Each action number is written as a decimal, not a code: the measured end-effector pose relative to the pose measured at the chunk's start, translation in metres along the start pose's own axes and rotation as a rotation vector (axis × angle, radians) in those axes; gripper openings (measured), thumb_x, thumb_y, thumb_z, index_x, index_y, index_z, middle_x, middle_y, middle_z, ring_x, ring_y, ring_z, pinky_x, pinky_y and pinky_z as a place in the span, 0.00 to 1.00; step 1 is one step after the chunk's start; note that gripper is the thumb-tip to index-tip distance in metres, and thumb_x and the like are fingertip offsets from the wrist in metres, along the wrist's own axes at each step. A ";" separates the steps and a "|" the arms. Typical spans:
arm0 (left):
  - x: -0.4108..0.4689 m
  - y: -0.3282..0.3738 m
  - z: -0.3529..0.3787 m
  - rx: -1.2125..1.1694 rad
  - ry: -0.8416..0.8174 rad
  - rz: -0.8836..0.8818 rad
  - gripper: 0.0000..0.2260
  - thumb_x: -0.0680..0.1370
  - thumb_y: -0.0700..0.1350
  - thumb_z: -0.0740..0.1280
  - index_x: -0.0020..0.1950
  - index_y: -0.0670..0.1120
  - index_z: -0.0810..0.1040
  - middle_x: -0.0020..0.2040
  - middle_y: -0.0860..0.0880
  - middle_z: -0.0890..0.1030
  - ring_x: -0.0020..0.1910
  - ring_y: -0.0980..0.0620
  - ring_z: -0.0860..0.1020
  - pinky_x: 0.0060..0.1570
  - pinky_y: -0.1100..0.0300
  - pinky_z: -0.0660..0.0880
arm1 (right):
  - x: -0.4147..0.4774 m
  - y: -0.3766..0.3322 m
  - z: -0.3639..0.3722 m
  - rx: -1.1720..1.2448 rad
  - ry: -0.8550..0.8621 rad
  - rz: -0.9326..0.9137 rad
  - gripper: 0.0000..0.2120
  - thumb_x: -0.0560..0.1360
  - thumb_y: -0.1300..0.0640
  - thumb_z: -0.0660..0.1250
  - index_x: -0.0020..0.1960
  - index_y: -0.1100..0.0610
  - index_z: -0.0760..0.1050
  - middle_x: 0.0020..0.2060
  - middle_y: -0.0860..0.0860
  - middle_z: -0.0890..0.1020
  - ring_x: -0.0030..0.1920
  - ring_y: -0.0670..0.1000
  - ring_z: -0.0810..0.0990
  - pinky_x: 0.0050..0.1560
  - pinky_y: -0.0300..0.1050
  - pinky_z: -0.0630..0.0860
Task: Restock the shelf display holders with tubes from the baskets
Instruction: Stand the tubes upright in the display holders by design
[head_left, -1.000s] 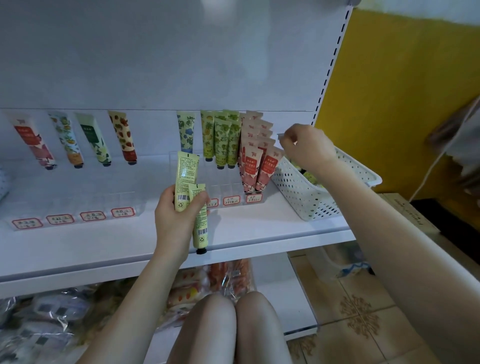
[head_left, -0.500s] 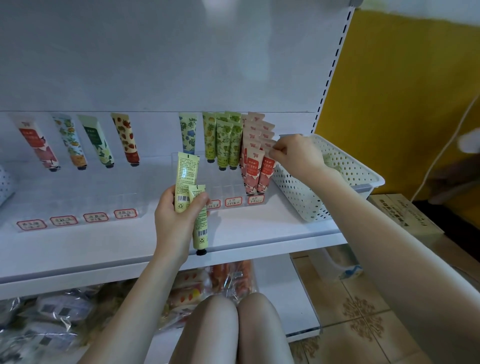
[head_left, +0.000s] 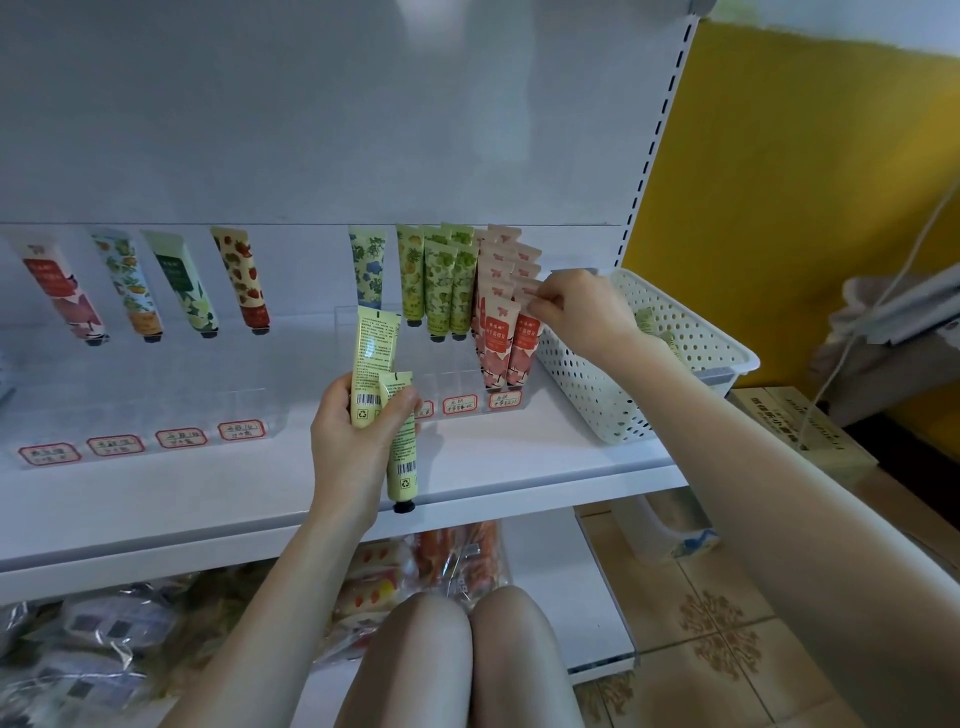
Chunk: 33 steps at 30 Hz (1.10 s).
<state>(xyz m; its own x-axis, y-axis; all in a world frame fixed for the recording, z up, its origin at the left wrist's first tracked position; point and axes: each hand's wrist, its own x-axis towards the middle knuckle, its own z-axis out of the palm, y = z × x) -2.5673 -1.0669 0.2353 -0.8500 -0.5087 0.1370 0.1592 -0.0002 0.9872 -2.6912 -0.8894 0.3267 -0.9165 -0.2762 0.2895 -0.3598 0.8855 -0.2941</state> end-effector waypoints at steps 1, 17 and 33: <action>0.000 0.000 0.000 -0.001 -0.001 0.001 0.12 0.73 0.45 0.70 0.55 0.49 0.75 0.49 0.49 0.81 0.48 0.50 0.80 0.51 0.49 0.78 | -0.001 0.001 -0.001 0.015 0.002 0.003 0.13 0.78 0.53 0.61 0.53 0.60 0.78 0.45 0.56 0.81 0.43 0.56 0.78 0.39 0.46 0.73; 0.000 0.003 0.000 -0.018 -0.002 0.000 0.10 0.73 0.45 0.71 0.50 0.55 0.74 0.49 0.51 0.81 0.49 0.49 0.80 0.53 0.42 0.77 | 0.000 0.007 0.001 0.106 0.034 0.013 0.11 0.78 0.53 0.61 0.54 0.58 0.78 0.48 0.54 0.82 0.42 0.52 0.76 0.38 0.41 0.68; 0.002 0.045 -0.005 -0.256 -0.076 -0.082 0.06 0.74 0.41 0.68 0.50 0.46 0.77 0.45 0.49 0.82 0.44 0.53 0.80 0.43 0.58 0.77 | -0.040 -0.033 -0.010 0.488 0.157 -0.145 0.10 0.78 0.58 0.62 0.47 0.63 0.79 0.41 0.58 0.83 0.41 0.52 0.79 0.46 0.45 0.75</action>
<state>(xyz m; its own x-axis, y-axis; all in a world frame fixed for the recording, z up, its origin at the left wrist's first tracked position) -2.5589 -1.0725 0.2794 -0.8987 -0.4324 0.0729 0.2023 -0.2614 0.9438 -2.6408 -0.9039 0.3339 -0.8274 -0.2906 0.4806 -0.5549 0.5551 -0.6196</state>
